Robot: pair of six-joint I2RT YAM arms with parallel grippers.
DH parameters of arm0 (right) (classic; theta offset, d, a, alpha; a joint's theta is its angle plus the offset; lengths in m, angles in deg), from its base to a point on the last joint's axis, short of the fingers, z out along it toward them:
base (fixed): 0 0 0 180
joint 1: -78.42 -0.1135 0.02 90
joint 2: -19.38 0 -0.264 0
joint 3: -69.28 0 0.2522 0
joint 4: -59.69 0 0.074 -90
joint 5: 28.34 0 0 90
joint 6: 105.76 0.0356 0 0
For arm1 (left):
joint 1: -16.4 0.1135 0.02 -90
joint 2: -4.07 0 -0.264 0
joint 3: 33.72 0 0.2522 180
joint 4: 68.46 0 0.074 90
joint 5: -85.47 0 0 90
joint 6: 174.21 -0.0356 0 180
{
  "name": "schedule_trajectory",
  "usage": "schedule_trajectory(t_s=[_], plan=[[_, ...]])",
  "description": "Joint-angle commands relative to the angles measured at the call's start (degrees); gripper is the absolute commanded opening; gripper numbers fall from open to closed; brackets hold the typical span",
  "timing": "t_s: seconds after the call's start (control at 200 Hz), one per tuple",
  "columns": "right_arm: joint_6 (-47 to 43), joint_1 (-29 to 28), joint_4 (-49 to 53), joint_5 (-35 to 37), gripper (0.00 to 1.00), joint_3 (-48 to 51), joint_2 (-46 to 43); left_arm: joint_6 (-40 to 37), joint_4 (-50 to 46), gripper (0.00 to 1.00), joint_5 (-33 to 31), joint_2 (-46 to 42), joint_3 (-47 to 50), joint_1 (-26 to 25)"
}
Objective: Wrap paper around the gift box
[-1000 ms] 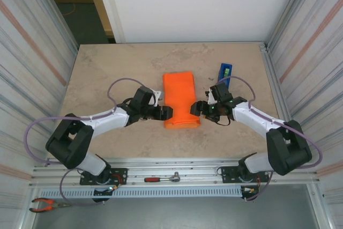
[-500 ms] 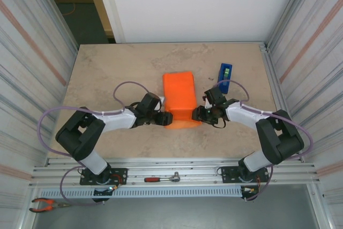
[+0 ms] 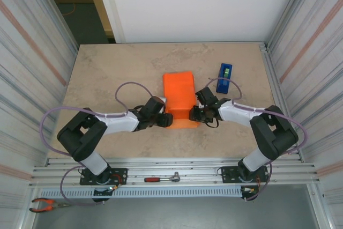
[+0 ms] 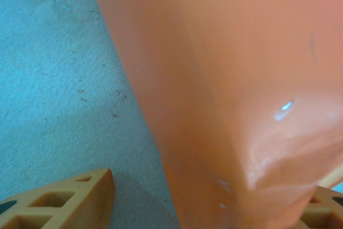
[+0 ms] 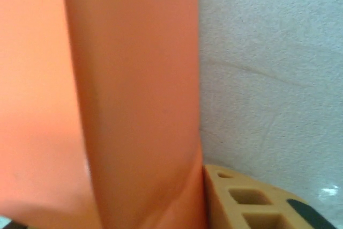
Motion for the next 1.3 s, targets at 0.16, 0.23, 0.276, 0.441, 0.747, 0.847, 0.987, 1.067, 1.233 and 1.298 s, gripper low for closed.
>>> schedule_trajectory(t_s=[0.16, 0.23, 0.276, 0.441, 0.747, 0.847, 0.987, 1.067, 1.233, 1.298], plan=[[2.27, -1.77, 2.10, 5.32, 0.25, -1.23, 2.66, 2.86, 0.51, 0.53, -10.22, 3.27, 0.25, -3.60], [1.98, -1.74, 2.52, 4.72, 0.28, -1.54, 1.82, 2.96, 0.12, 0.52, -11.46, 3.74, -0.16, -4.42], [1.76, -1.79, 3.15, 4.49, 0.35, -2.04, 1.04, 3.01, -0.14, 0.51, -12.03, 3.80, -0.26, -4.71], [1.15, -1.52, 4.81, 4.68, 0.44, -3.69, -0.11, 2.97, 0.14, 0.50, -12.42, 3.73, -0.09, -5.14], [1.06, -1.07, 3.72, 3.71, 0.00, -3.79, 3.69, 2.37, 0.67, 0.60, -4.86, -2.92, 1.54, -5.33], [1.01, -1.02, 3.42, 3.60, 0.00, -3.11, 3.46, 3.92, 1.31, 0.63, -4.98, -7.15, 3.69, -5.26], [0.74, -1.00, 2.95, 3.34, 0.00, -2.40, 3.22, 5.94, 3.45, 0.64, -5.78, -9.72, 6.24, -3.57], [0.70, -1.00, 2.99, 3.16, 0.00, -2.14, 3.21, 5.99, 4.32, 0.64, -5.21, -8.75, 6.07, -2.34], [0.86, -1.00, 2.25, 2.43, 0.05, -1.91, 3.31, 4.96, 5.92, 0.62, -5.26, -4.73, 3.58, -2.00], [0.96, -0.96, 2.22, 2.22, 0.08, -1.84, 3.24, 5.64, 6.78, 0.58, -6.40, -3.21, 3.17, -2.09]])
